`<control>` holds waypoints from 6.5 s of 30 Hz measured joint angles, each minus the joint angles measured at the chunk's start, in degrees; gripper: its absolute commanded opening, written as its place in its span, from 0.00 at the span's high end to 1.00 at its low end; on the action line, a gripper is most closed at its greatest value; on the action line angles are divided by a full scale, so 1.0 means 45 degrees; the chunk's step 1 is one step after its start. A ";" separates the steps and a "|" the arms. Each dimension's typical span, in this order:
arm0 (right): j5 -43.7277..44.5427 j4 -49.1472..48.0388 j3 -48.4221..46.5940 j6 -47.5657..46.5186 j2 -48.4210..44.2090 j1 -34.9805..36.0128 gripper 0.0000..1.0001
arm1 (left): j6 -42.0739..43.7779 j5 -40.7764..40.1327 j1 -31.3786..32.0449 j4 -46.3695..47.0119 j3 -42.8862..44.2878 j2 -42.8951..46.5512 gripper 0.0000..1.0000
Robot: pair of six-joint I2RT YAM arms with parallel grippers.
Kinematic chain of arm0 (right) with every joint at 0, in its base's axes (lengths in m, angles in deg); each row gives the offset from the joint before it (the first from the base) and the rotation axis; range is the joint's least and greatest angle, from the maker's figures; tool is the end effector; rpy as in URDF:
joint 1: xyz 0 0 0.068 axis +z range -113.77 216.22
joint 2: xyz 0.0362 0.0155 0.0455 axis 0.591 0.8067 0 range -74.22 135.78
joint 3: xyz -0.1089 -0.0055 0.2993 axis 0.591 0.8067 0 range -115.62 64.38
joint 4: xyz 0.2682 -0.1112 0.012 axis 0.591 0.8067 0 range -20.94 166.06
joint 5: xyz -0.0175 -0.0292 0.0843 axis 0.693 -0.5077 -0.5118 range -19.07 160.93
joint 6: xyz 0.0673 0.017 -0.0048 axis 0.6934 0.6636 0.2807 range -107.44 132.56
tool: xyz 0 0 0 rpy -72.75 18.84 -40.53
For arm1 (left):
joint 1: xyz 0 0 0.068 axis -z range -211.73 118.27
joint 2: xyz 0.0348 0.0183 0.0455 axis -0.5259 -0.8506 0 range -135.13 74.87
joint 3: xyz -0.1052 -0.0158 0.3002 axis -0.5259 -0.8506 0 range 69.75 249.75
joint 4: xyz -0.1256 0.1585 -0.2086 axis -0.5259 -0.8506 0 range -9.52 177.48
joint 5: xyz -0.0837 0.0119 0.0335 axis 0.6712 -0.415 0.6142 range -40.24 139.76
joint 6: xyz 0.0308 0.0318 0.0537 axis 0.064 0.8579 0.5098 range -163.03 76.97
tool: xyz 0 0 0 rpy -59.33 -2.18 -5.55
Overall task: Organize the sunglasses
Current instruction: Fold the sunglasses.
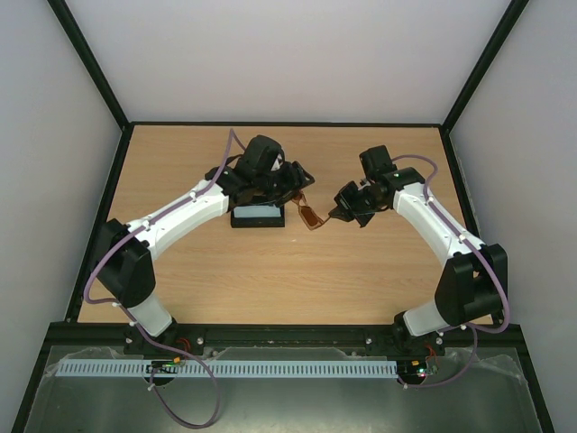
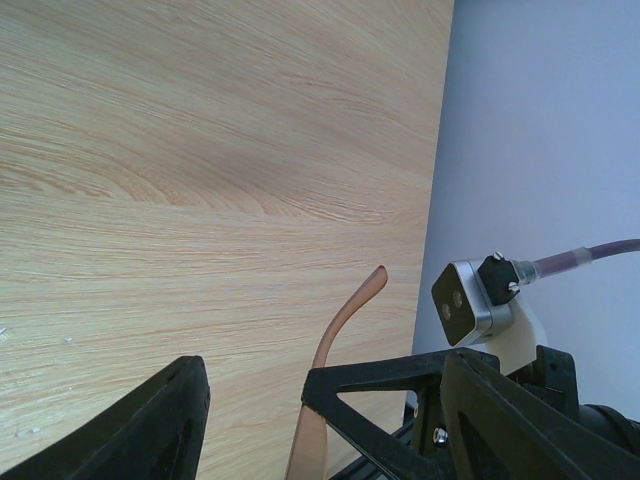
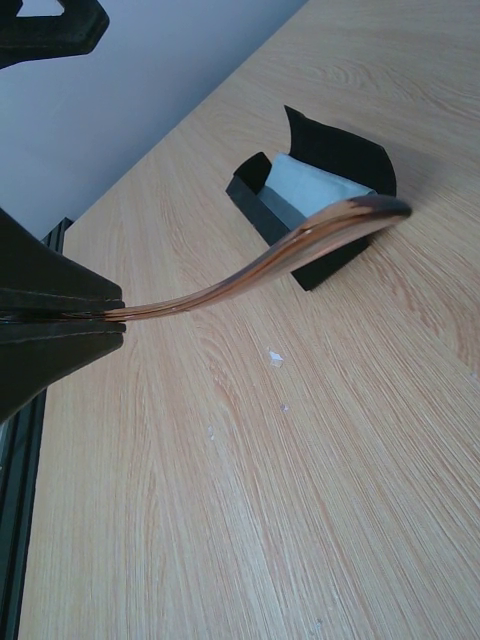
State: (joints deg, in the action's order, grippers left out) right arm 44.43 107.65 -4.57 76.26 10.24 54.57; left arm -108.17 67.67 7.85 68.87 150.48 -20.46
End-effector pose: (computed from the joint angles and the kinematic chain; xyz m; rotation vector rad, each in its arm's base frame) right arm 0.3195 0.1325 0.3061 0.8712 2.6320 1.0789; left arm 0.3265 -0.2925 0.3416 -0.3398 2.4431 -1.2882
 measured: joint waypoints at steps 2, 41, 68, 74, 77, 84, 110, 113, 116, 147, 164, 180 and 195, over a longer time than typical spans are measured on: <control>0.0000 0.0000 0.0000 0.0000 0.0005 0.0000 0.99 | 0.0019 -0.0005 0.0000 -0.0029 0.0000 0.0000 0.33; -0.0053 -0.0175 0.0087 0.0092 0.0277 0.0005 0.99 | 0.0442 -0.0287 -0.0083 -0.1258 0.0233 -0.0005 0.64; 0.0146 0.0078 -0.0831 -0.0253 0.0423 0.0034 0.59 | 0.0437 -0.0073 -0.0146 -0.1277 0.0364 -0.0194 0.68; 0.0146 0.0058 -0.1073 -0.0321 0.0423 0.0034 0.50 | 0.0442 0.0019 -0.0146 -0.1277 0.0359 -0.0194 0.68; 0.0146 0.0063 -0.1078 -0.0340 0.0423 0.0034 0.46 | 0.0447 0.0024 -0.0146 -0.1277 0.0359 -0.0194 0.68; 0.0146 0.0068 -0.1098 -0.0427 0.0418 -0.0029 0.34 | 0.0447 0.0024 -0.0146 -0.1277 0.0321 -0.0194 0.68; 0.0670 0.1287 -0.0151 -0.2123 -0.2055 -0.0913 0.80 | 0.0481 0.0015 -0.0228 -0.1462 0.0311 -0.0194 0.68; 0.0767 0.1549 0.0515 -0.2215 -0.2200 -0.1059 0.82 | 0.0481 0.0015 -0.0228 -0.1477 0.0316 -0.0194 0.68; 0.0884 0.1661 0.0772 -0.2390 -0.2186 -0.1175 0.82 | 0.0481 0.0024 -0.0228 -0.1481 0.0316 -0.0194 0.68; 0.0544 0.0277 -0.0597 -0.2749 0.0656 -0.0908 0.90 | 0.0330 0.2297 -0.0078 -0.0549 0.0384 -0.0340 0.68; 0.0243 0.0282 -0.2336 -0.2749 0.1423 0.0729 0.93 | 0.0321 0.2642 0.0063 -0.0160 0.0384 -0.0690 0.68; 0.0379 0.1676 -0.3730 -0.4449 0.1671 0.1132 0.94 | 0.0165 0.3735 0.0044 0.0918 0.0316 -0.0913 0.67; -0.1175 0.1151 -0.0413 -0.5110 -0.1326 -0.0238 0.67 | 0.0413 0.6212 0.0049 0.2720 -0.0253 -0.0971 0.66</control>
State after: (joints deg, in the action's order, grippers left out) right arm 39.14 112.83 -6.42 53.27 4.28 53.50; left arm -106.31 95.63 8.06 81.11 149.34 -24.83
